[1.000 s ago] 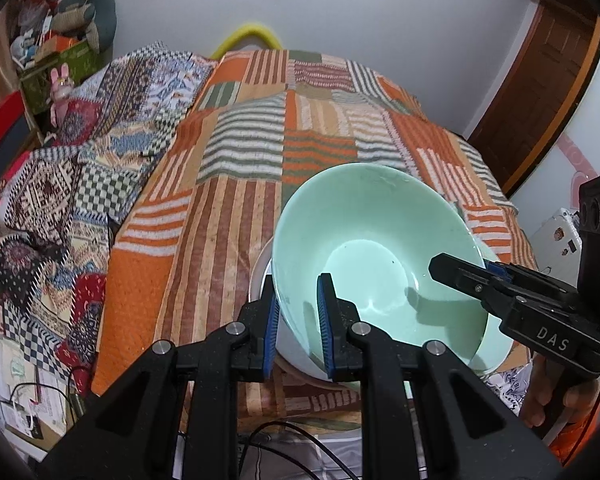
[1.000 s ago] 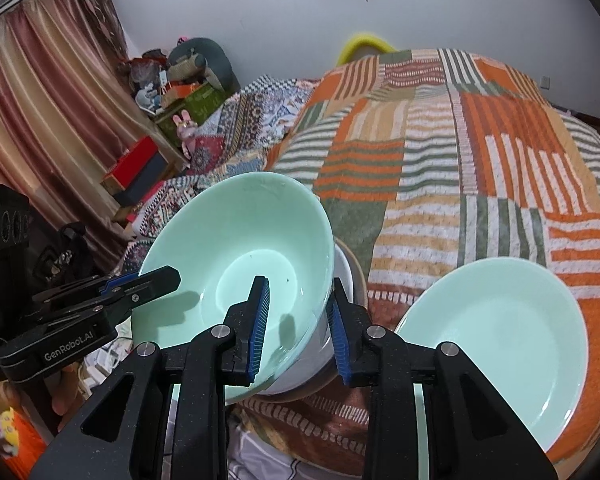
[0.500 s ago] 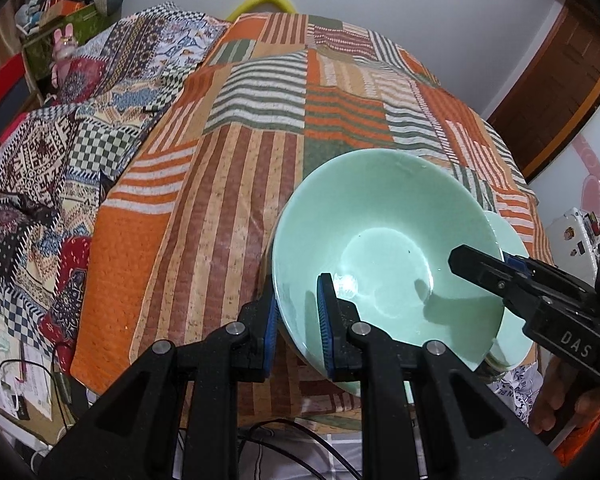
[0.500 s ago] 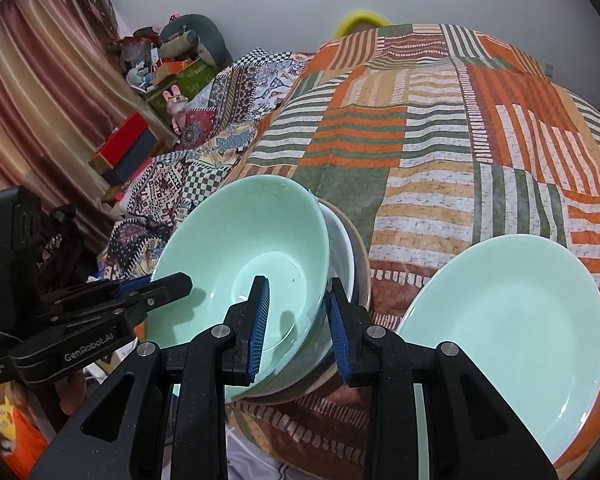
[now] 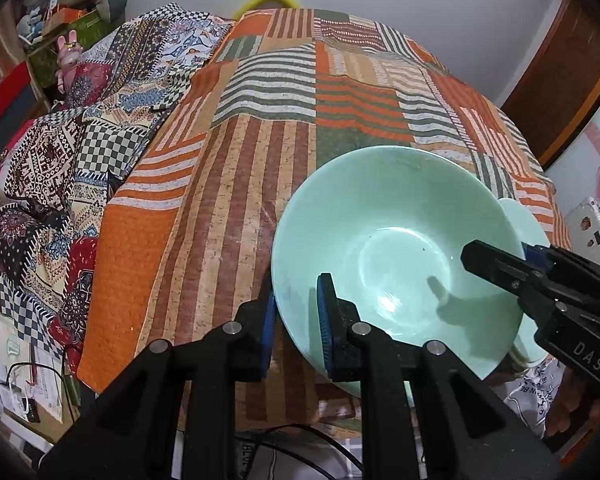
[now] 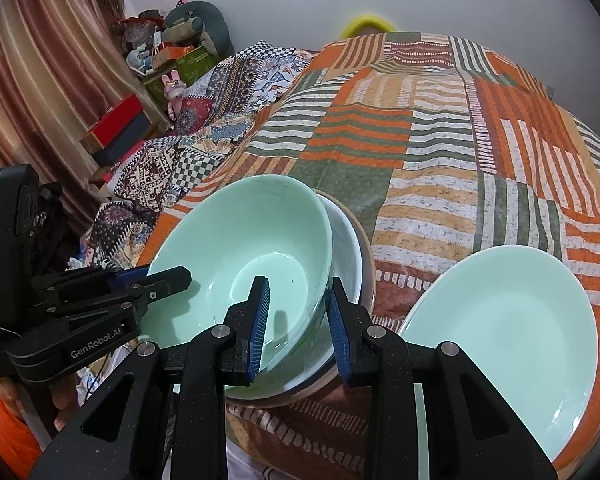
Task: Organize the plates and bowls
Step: 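Lower the mint-green bowl into the white bowl and open the right gripper, then close both grippers on the rim of the nested bowl stack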
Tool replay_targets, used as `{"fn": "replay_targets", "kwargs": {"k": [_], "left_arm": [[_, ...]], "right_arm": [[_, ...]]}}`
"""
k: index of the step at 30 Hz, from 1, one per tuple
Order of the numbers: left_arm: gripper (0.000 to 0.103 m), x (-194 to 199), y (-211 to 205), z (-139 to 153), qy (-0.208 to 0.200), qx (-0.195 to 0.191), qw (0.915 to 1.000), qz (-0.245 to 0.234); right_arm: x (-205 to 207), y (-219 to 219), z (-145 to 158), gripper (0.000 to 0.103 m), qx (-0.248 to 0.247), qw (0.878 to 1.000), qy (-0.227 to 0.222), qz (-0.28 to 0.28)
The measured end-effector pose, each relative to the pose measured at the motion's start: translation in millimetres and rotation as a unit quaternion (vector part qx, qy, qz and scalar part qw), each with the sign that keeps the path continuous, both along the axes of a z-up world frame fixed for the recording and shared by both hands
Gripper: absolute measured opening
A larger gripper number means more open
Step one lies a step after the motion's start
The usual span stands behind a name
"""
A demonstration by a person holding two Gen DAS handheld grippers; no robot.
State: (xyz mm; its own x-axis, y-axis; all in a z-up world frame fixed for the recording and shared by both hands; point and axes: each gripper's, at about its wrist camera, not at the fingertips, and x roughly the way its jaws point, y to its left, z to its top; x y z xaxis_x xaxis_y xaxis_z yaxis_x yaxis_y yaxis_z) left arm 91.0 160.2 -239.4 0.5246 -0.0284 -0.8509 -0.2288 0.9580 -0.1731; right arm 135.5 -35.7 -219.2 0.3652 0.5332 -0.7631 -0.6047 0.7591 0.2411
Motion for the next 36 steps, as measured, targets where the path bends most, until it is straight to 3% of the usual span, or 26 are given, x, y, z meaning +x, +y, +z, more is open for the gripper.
{"fn": "replay_targets", "kwargs": {"k": [19,26,28,30,36], "left_arm": [[0.019,-8.5,-3.7,28.4,-0.033,0.003,0.9994,-0.011],[0.021,-14.5,-1.1,38.4,-0.045,-0.006,0.9989,-0.009],[0.027,-16.8,1.6,40.3,-0.050,-0.012,0.9987,-0.006],[0.040,-19.9,4.4,40.2,-0.055,-0.016,0.9984,-0.001],[0.041,-18.6,8.0,22.3,-0.033,-0.031,0.9989,0.000]], "right_arm": [[-0.8,-6.0,10.0,0.028,-0.005,1.000,-0.008,0.000],[-2.3,-15.0,26.7,0.043,0.007,0.999,-0.042,-0.013],[-1.7,-16.8,28.2,0.043,0.009,0.999,-0.043,-0.015],[0.0,-20.1,27.3,0.044,0.011,0.999,-0.039,-0.020],[5.5,-24.5,14.9,0.047,0.008,0.999,-0.017,-0.028]]}}
